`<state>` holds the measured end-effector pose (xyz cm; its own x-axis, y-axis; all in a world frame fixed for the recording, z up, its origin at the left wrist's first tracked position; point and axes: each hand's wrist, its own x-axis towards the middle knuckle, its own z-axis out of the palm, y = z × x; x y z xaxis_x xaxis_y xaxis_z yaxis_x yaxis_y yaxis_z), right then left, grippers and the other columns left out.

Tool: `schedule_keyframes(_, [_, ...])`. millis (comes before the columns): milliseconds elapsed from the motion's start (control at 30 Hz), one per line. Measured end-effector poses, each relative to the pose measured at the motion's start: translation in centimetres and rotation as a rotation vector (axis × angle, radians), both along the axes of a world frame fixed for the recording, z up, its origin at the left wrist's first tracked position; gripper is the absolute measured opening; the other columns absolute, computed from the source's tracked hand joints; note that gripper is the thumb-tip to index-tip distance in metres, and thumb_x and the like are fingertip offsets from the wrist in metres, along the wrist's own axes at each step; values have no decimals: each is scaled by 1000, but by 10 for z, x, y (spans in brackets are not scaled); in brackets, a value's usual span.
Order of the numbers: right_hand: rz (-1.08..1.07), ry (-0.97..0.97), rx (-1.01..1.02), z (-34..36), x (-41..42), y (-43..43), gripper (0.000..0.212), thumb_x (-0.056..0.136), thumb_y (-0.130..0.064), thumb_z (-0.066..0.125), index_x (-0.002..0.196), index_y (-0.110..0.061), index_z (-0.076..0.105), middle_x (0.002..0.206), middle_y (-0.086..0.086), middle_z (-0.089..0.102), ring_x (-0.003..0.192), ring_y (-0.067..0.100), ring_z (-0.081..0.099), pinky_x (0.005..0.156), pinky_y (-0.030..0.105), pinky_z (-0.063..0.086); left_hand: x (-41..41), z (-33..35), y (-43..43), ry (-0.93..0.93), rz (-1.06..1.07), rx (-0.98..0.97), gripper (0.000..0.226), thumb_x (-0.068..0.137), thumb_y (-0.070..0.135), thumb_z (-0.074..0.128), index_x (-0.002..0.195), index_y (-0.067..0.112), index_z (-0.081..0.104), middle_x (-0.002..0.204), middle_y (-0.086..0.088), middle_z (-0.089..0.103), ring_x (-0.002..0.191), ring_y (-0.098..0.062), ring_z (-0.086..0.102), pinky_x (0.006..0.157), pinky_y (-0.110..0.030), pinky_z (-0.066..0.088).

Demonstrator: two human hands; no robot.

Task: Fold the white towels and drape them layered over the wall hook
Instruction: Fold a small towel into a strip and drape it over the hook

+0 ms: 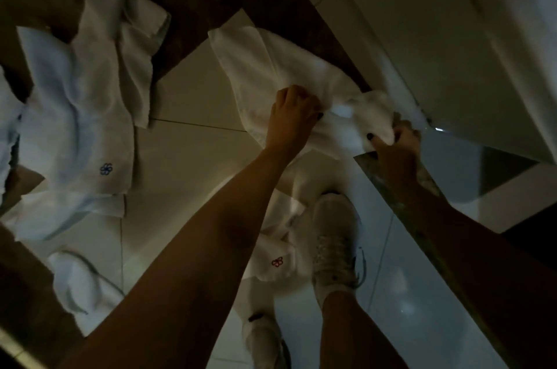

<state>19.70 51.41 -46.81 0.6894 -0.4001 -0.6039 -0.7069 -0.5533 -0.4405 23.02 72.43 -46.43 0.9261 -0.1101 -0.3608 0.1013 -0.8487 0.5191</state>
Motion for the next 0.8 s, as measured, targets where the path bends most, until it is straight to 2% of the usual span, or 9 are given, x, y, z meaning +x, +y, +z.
schedule_keyframes(67, [-59, -71, 69, 6, -1, 8, 27, 87, -14, 71, 100, -5, 49, 90, 10, 55, 88, 28, 54, 67, 15, 40, -1, 6, 2, 27, 35, -23, 25, 93, 27, 62, 111, 12, 68, 125, -12, 53, 120, -34, 43, 100, -36, 35])
schedule_keyframes(133, [-87, -163, 87, 20, -3, 17, 24, 88, -9, 69, 93, -6, 46, 72, -5, 44, 77, 22, 49, 54, 8, 35, -1, 19, 3, 64, 78, -50, 24, 93, 26, 63, 109, 9, 68, 125, -11, 54, 120, -34, 43, 99, -35, 37])
schedule_keyframes(233, [-80, -249, 119, 54, -8, 25, 19, 89, -2, 66, 89, -6, 47, 69, -9, 39, 70, 18, 45, 54, 6, 33, -1, 48, 7, 113, 129, -90, 21, 93, 25, 63, 104, 8, 68, 120, -10, 58, 118, -32, 45, 97, -32, 35])
schedule_keyframes(333, [-40, -345, 169, 105, -13, 29, 25, 87, 4, 67, 87, -5, 44, 72, -13, 41, 63, -6, 52, 58, 0, 34, -2, 96, 13, 129, 122, -109, 19, 93, 23, 62, 100, 6, 67, 111, -12, 62, 113, -30, 47, 88, -25, 30])
schedule_keyframes(400, [-39, -311, 215, 145, -13, 30, 24, 87, -3, 70, 86, -6, 46, 71, -13, 44, 64, -14, 52, 57, 0, 36, -1, 135, 19, 143, 140, -132, 18, 93, 22, 63, 96, 4, 66, 103, -13, 64, 107, -29, 50, 81, -28, 34])
schedule_keyframes(500, [-63, -234, 240, 214, -12, 30, 27, 90, -21, 70, 86, -3, 51, 72, -4, 49, 64, -1, 48, 57, 5, 38, 6, 204, 28, 179, 154, -130, 18, 92, 23, 64, 93, 5, 66, 100, -13, 65, 97, -26, 57, 73, -28, 40])
schedule_keyframes(600, [-102, -254, 291, 293, -16, 31, 28, 94, -26, 64, 87, -2, 51, 78, 2, 53, 70, 4, 50, 67, 22, 43, 7, 284, 37, 146, 149, -134, 18, 92, 23, 64, 97, 6, 68, 101, -11, 68, 89, -25, 62, 71, -27, 41])
schedule_keyframes(700, [-153, -404, 217, 380, -21, 34, 25, 96, -25, 61, 83, -9, 47, 71, -9, 45, 67, -2, 49, 67, 16, 39, 1, 370, 41, 80, 135, -162, 16, 93, 25, 63, 97, 9, 67, 94, -6, 67, 82, -18, 59, 68, -27, 40])
schedule_keyframes(800, [-264, -438, 232, 466, -33, 37, 24, 97, -25, 59, 91, -3, 51, 80, 2, 51, 78, 14, 49, 68, 19, 40, -15, 460, 32, 37, 215, -260, 10, 93, 21, 63, 91, 12, 65, 83, 0, 62, 74, -11, 55, 66, -25, 43])
